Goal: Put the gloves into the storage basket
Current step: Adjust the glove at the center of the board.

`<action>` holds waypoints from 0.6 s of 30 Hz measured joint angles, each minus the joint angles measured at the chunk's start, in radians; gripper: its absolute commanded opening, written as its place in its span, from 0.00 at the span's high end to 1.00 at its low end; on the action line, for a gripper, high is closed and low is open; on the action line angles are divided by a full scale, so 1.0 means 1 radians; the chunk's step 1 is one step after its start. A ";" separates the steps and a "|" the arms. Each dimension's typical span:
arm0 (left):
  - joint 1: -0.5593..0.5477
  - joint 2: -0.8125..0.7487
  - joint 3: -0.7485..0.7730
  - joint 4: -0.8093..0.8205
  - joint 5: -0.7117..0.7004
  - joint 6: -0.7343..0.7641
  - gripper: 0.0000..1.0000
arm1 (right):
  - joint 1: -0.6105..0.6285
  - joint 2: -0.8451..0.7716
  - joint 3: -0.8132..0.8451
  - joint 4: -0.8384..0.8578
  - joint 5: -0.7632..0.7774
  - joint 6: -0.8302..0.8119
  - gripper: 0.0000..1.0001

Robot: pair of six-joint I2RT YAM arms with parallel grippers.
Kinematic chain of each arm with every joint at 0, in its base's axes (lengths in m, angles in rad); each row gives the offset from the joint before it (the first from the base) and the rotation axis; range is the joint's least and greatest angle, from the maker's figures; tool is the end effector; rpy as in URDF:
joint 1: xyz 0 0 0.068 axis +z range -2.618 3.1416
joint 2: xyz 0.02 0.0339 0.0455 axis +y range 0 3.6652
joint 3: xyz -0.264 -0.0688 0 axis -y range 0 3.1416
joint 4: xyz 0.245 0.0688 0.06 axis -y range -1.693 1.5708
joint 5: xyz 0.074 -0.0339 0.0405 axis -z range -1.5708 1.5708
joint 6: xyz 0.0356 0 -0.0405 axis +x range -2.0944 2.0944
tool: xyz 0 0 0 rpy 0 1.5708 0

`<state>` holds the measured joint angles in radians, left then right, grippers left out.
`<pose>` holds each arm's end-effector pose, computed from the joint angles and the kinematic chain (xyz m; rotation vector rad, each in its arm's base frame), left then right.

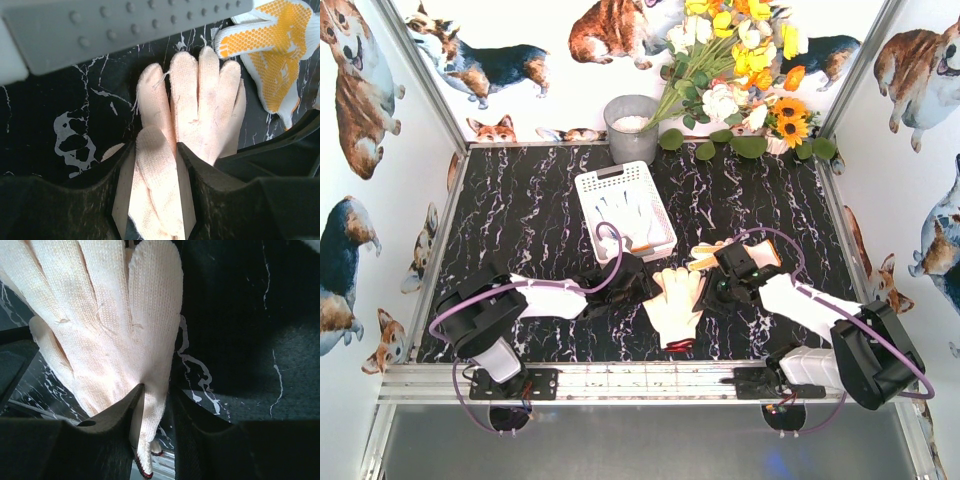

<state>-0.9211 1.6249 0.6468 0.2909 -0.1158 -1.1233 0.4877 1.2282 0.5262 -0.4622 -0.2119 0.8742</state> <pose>0.1880 -0.2407 0.1380 -0.3122 2.4163 -0.9093 0.1733 0.1004 0.1498 0.4936 2.8528 0.6148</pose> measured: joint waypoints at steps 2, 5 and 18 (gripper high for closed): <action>0.000 0.003 0.000 0.000 0.000 0.000 0.72 | 0.000 0.004 0.000 0.003 0.000 0.000 0.73; 0.000 0.005 0.000 -0.003 0.000 0.000 0.82 | 0.000 0.006 0.000 0.003 0.001 0.000 0.76; 0.009 -0.024 0.000 -0.028 0.000 0.000 1.00 | -0.005 -0.060 -0.019 -0.006 0.008 0.017 0.91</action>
<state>-0.9119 1.6009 0.6468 0.2626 -0.1162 -1.1229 0.4831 1.1687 0.5072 -0.4679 -0.2039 0.8913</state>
